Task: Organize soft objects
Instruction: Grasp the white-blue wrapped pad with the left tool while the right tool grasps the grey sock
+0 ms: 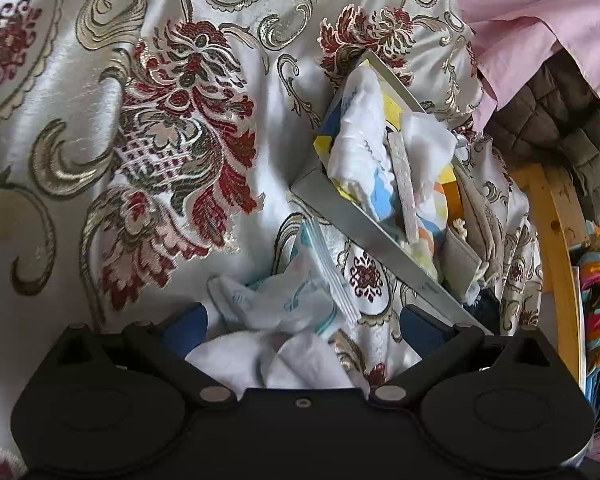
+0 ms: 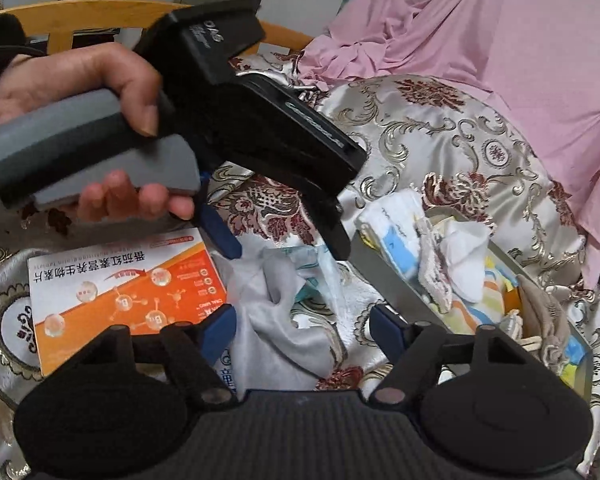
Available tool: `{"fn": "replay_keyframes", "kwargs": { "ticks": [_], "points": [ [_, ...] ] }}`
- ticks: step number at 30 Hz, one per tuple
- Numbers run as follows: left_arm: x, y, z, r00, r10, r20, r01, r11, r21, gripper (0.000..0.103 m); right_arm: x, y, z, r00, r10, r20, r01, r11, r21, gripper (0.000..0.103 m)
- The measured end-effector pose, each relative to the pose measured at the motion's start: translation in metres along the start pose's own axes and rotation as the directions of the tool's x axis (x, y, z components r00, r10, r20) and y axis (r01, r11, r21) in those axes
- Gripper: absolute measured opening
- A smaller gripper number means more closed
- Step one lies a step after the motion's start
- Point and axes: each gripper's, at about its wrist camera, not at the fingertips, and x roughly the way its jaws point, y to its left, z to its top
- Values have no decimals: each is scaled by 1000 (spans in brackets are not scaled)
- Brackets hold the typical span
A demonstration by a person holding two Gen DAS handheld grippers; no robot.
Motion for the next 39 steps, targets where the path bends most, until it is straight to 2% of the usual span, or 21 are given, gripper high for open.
{"fn": "replay_keyframes", "kwargs": {
  "ticks": [6,10,16,23,28,34,39],
  "points": [
    [13,-7,3,999,31,-11,-31,999,34,101,7,0,-3,1000,18,-11,-18,1000,22,73],
    [16,-8,2,999,47,-7,-47,997,54,91,5,-2,-3,1000,24,-17,-23,999,29,72],
    [16,3,5,999,42,-8,-42,999,15,79,1,-3,-6,999,6,-43,-6,1000,-7,71],
    [17,4,4,999,46,0,-46,999,8,74,9,6,-8,998,23,-66,-26,999,-45,70],
    [17,5,4,999,44,0,-44,999,7,71,15,9,-7,998,23,-62,-25,999,-25,68],
    [17,6,3,999,37,11,-37,999,-4,66,20,14,-7,998,36,-50,-36,999,-1,54],
    [17,5,2,999,34,13,-34,999,2,62,22,16,-7,998,51,-42,-51,999,16,34]
  ]
}}
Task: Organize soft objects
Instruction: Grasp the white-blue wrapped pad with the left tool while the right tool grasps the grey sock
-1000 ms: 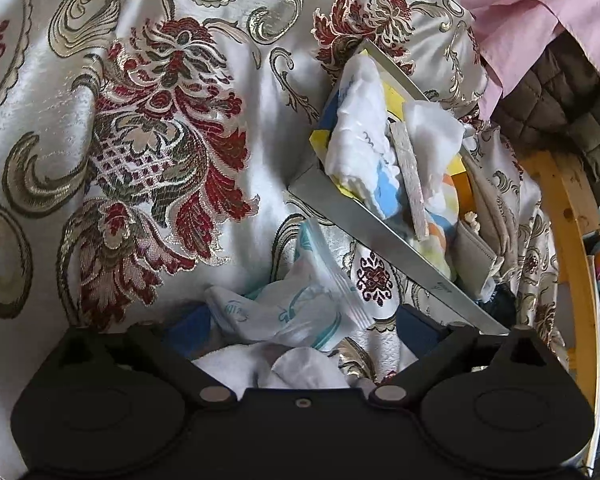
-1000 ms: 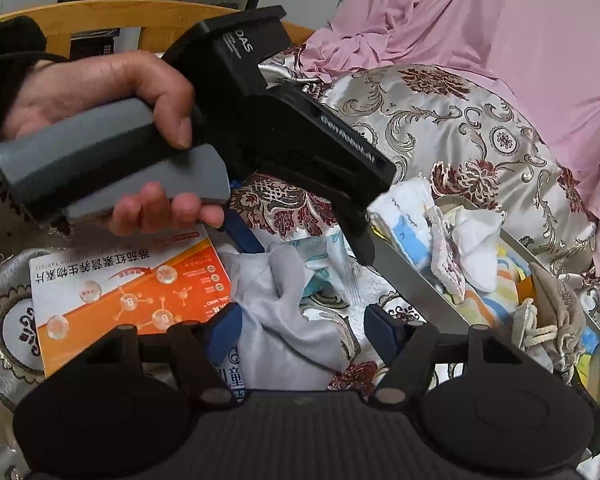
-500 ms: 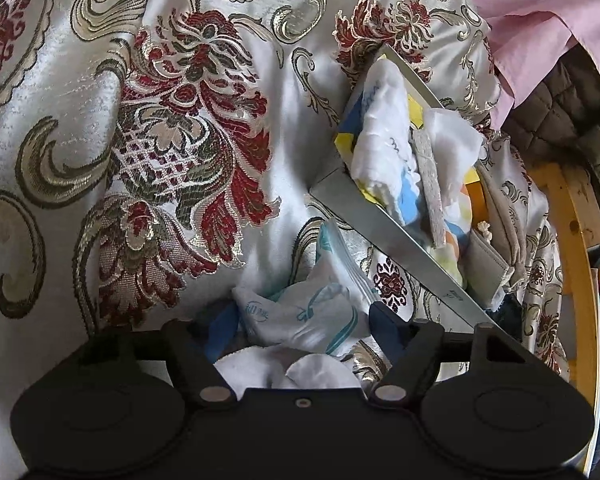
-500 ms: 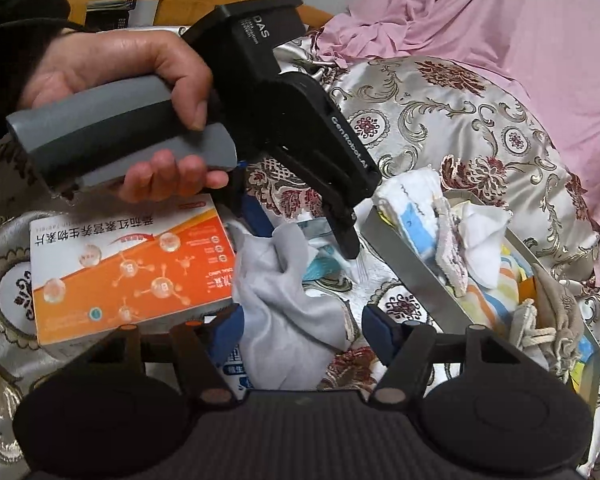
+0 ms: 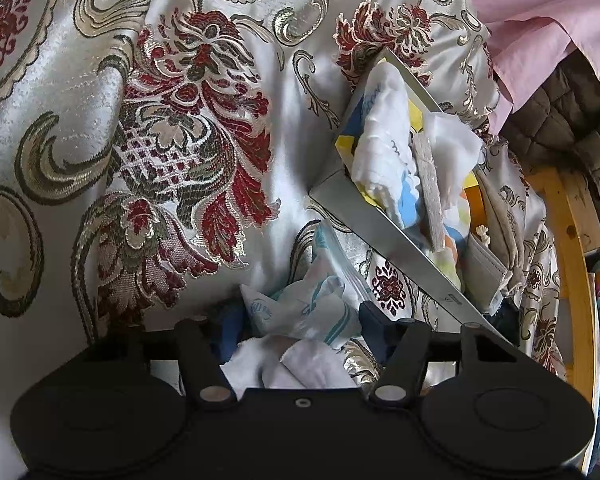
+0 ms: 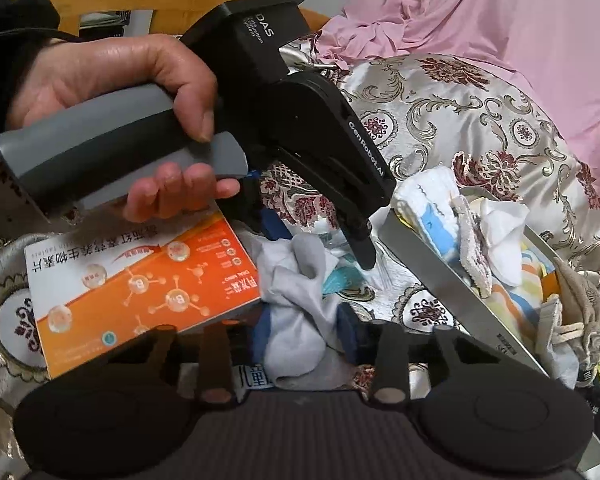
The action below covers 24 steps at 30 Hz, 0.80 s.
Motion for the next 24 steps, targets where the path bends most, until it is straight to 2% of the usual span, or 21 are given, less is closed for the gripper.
{"fn": "replay_keyframes", "kwargs": {
  "ticks": [6,11,16,20,24],
  "points": [
    [1,3,1,1000,-8,9,8,1000,-11,57,0,3,0,1000,-4,1,4,1000,-4,23],
    [5,10,5,999,-32,8,33,998,-59,57,-2,3,-1,1000,-15,4,15,1000,0,22],
    [9,8,7,999,-36,7,36,998,-57,55,-1,3,-1,1000,-22,6,22,1000,1,21],
    [8,9,9,999,-43,3,43,997,-60,52,-2,2,-1,998,-56,9,56,998,-2,14],
    [5,6,7,999,-37,11,37,998,-51,51,-3,2,0,995,-96,16,96,995,-12,12]
  ]
}}
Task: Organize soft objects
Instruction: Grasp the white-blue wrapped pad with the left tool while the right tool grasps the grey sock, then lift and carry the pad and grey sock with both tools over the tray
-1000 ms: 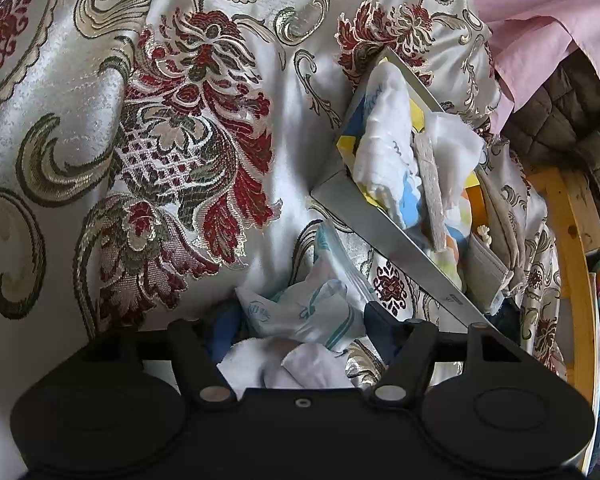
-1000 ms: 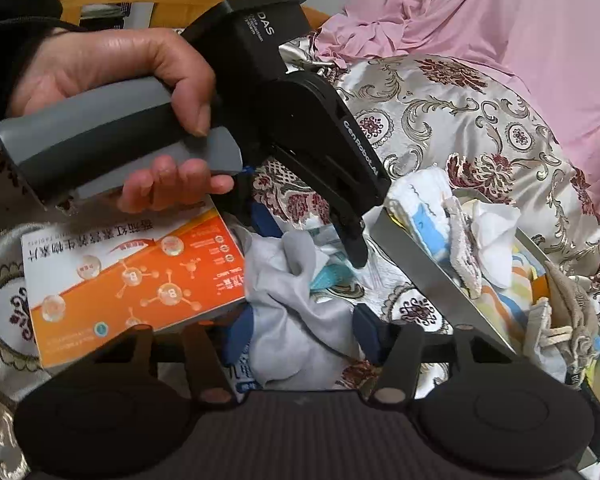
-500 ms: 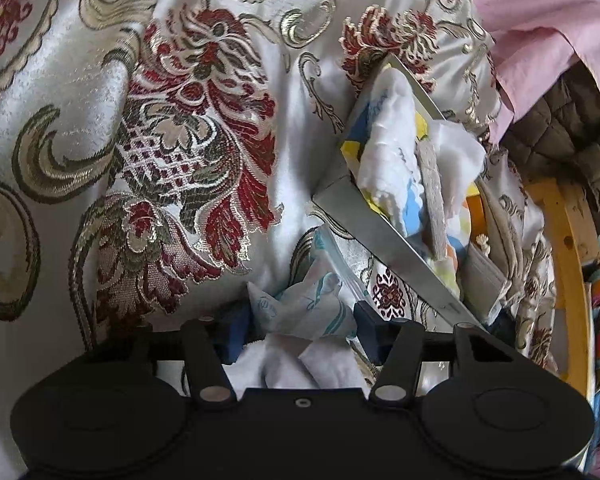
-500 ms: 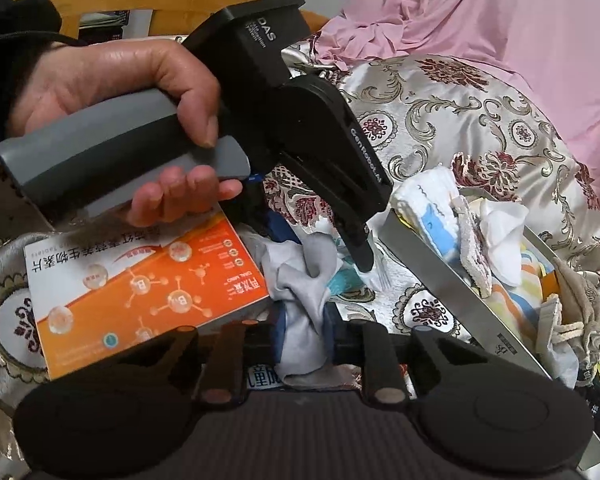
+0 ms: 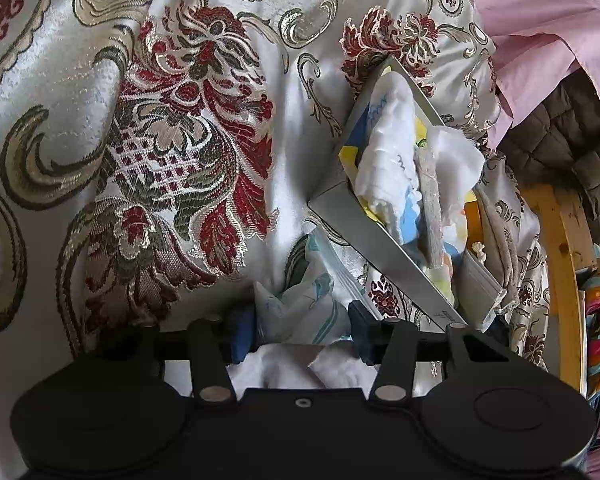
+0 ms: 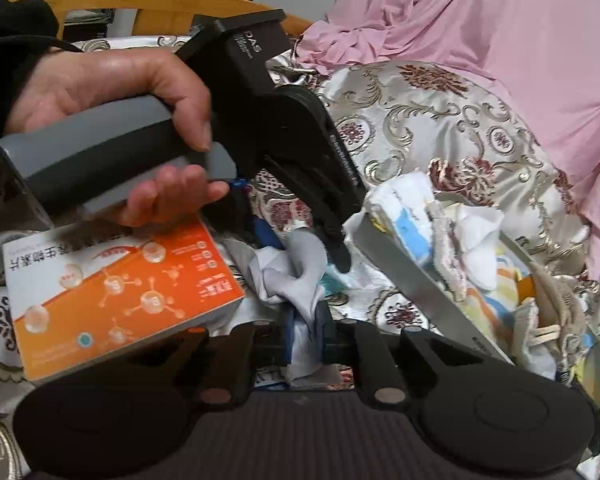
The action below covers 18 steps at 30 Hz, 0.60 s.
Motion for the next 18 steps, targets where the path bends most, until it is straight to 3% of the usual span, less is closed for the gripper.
{"fn": "replay_keyframes", "kwargs": {
  "ticks": [11,18],
  "points": [
    [-17,-1,-8,999,10,36,-10,1000,12,50,-22,-19,5,998,-55,39,53,998,30,11],
    [-40,-15,-18,994,-30,106,24,998,63,50,-43,-32,11,991,-92,99,85,994,71,11]
  ]
}}
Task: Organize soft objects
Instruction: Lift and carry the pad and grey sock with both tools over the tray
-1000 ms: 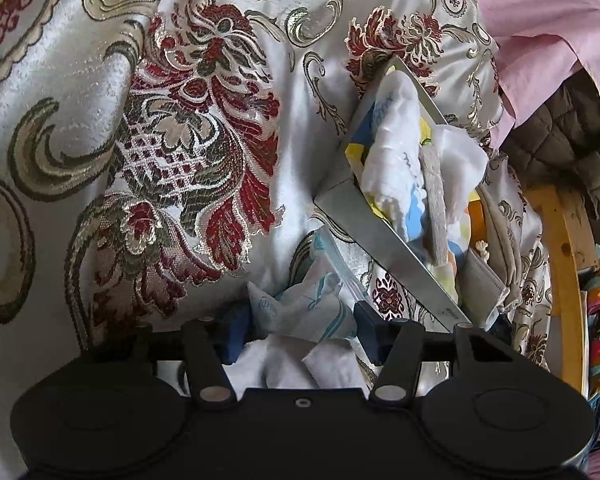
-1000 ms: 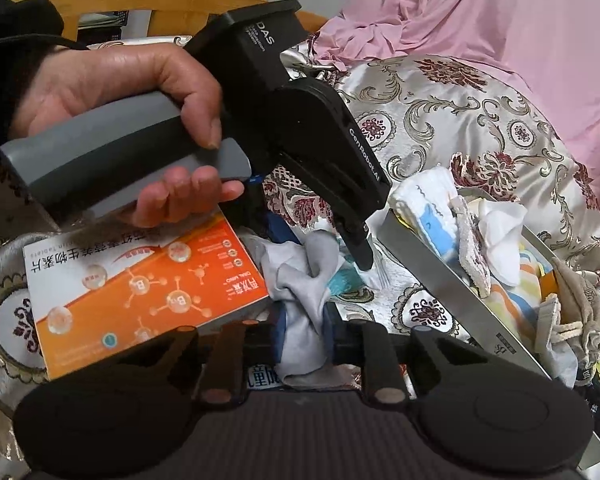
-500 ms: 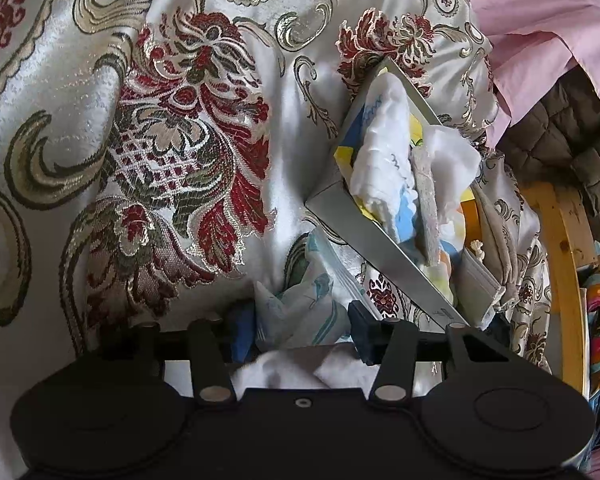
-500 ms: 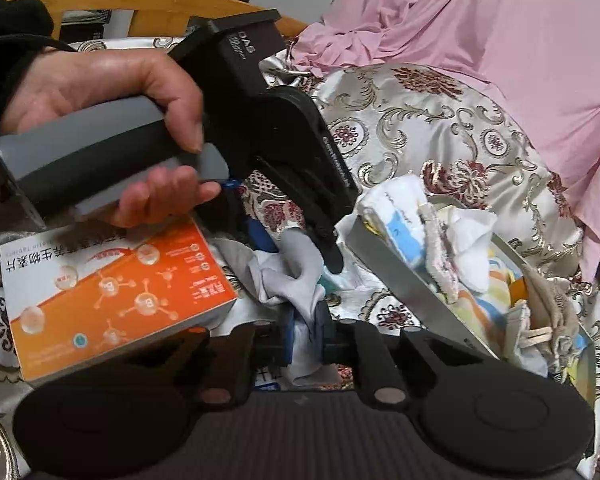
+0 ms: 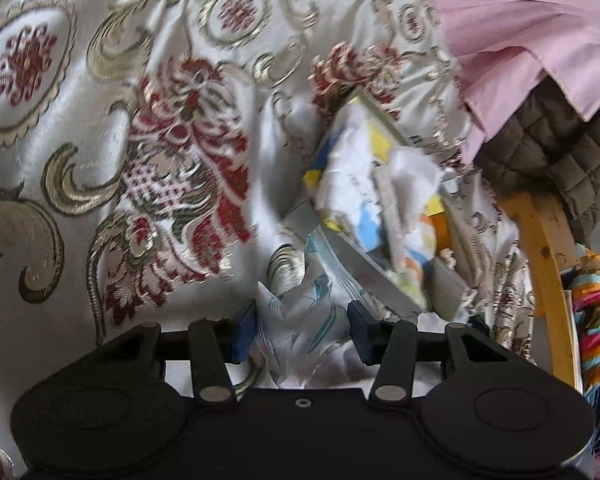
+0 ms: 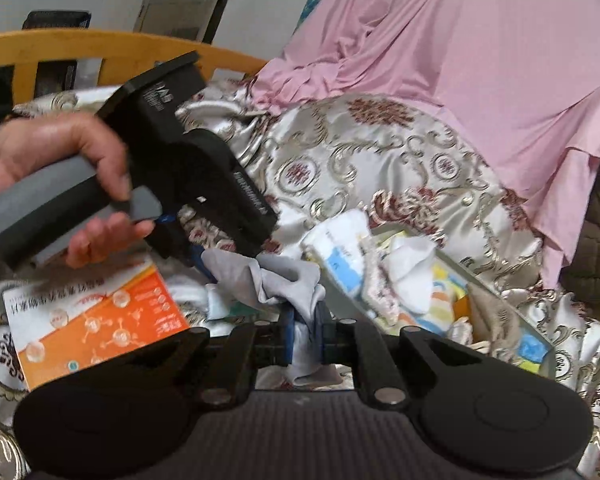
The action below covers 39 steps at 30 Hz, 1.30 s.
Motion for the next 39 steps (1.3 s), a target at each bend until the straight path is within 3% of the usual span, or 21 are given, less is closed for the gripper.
{"fn": "replay_keyframes", "kwargs": {
  "ticks": [7,16,21,27,33,39],
  "points": [
    [-17,-23,-8,997,-36,73,30,996,84,50,-12,-17,4,998,-35,50,32,998,50,11],
    [-30,-59,-16,979,-69,191,32,981,190,50,-20,-55,3,989,-67,129,46,986,160,11],
    [-23,-88,-21,974,-99,204,38,958,285,50,-21,-83,1,981,-96,170,58,974,217,11],
    [-8,-119,-19,961,-147,235,67,945,320,50,-22,-116,-6,964,-126,233,48,949,312,11],
    [29,-165,-8,962,-163,218,64,915,399,50,-23,-155,-20,951,-197,238,77,897,436,11],
    [77,-206,-1,971,-142,193,36,881,471,51,-16,-208,-49,962,-237,137,107,786,608,12]
  ]
}}
